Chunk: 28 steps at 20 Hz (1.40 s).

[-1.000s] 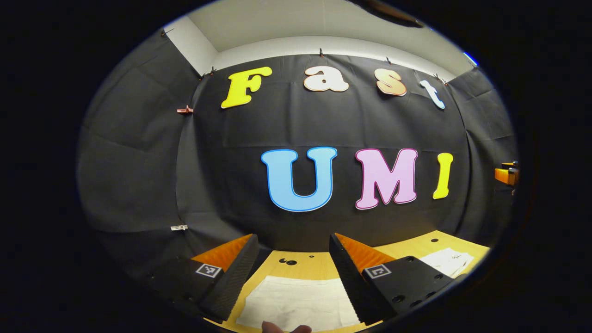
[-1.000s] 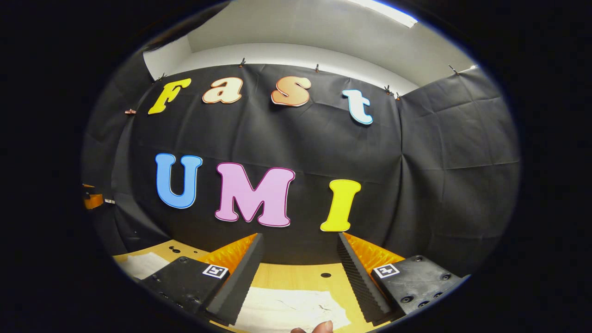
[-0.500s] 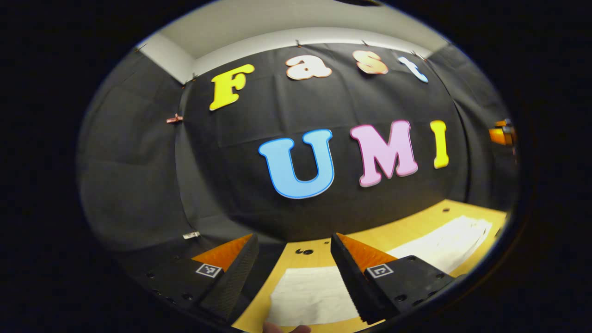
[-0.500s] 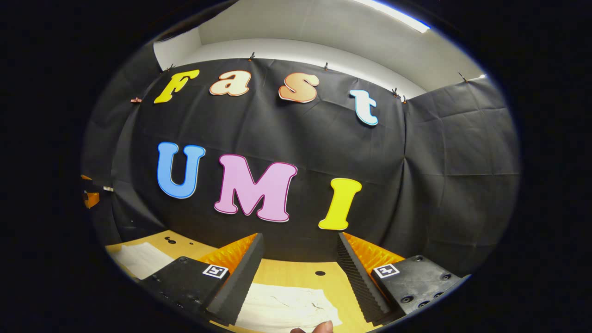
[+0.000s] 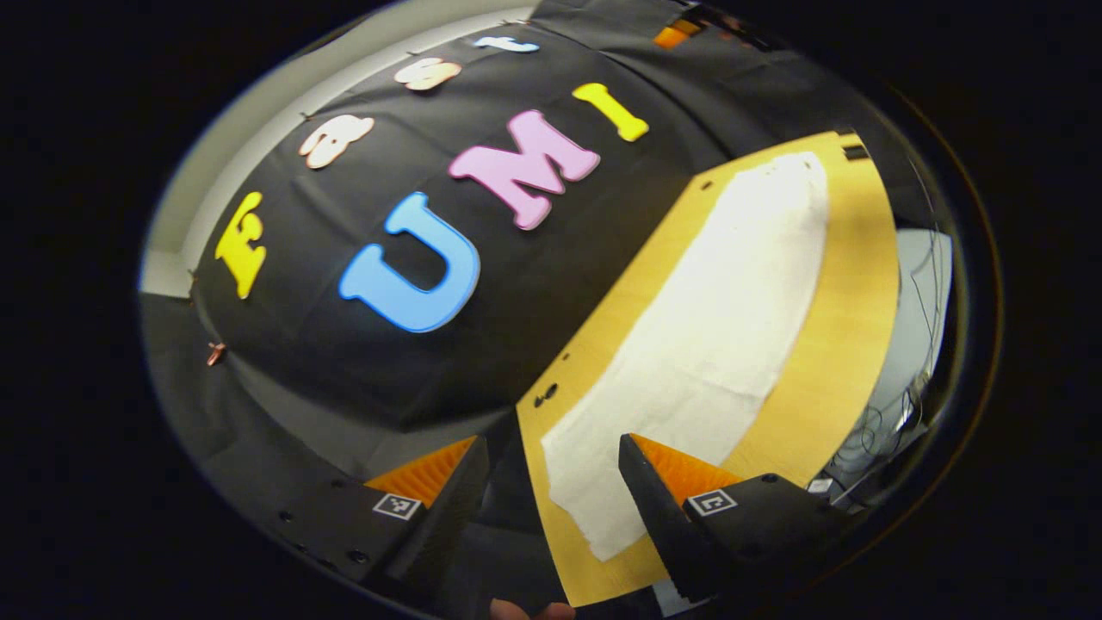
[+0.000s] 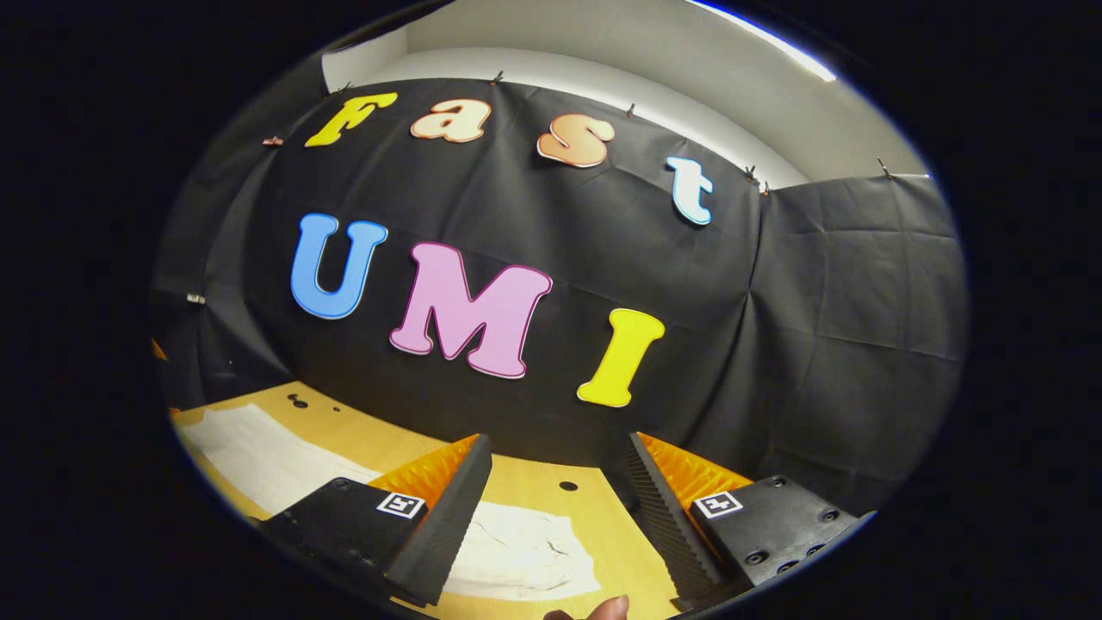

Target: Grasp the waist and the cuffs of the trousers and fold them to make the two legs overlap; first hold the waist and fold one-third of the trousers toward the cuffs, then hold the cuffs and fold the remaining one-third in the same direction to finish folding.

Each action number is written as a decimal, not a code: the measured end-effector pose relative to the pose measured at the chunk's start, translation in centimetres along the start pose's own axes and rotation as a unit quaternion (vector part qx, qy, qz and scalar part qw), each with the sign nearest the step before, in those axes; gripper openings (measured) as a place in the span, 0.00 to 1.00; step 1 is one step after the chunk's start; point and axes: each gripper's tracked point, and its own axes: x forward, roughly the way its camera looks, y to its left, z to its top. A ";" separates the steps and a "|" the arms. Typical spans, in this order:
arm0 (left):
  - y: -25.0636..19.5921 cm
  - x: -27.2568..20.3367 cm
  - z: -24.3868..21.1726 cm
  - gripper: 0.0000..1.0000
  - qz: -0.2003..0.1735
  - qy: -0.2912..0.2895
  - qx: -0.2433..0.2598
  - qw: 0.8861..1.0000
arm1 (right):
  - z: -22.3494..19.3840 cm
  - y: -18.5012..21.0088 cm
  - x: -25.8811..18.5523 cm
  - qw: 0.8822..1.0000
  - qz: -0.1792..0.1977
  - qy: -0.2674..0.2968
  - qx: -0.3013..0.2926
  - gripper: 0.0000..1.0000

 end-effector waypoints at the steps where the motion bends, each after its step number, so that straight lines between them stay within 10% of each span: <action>1: -1.3 0.3 -1.5 0.96 -0.016 0.011 0.017 1.000 | -1.1 -0.1 -0.2 1.000 0.004 0.011 -0.016 0.97; 12: -8.8 7.1 -11.2 0.96 -0.110 0.089 0.196 0.970 | -13.8 -2.4 -1.1 0.982 0.037 0.136 -0.128 0.97; 22: -9.1 12.6 -10.8 0.86 -0.081 0.112 0.272 0.952 | -23.3 -5.4 2.2 0.961 0.083 0.174 -0.197 0.97; 28: -10.7 13.2 -11.8 0.34 -0.101 0.131 0.251 0.954 | -27.9 -6.1 0.3 0.919 0.139 0.188 -0.319 0.97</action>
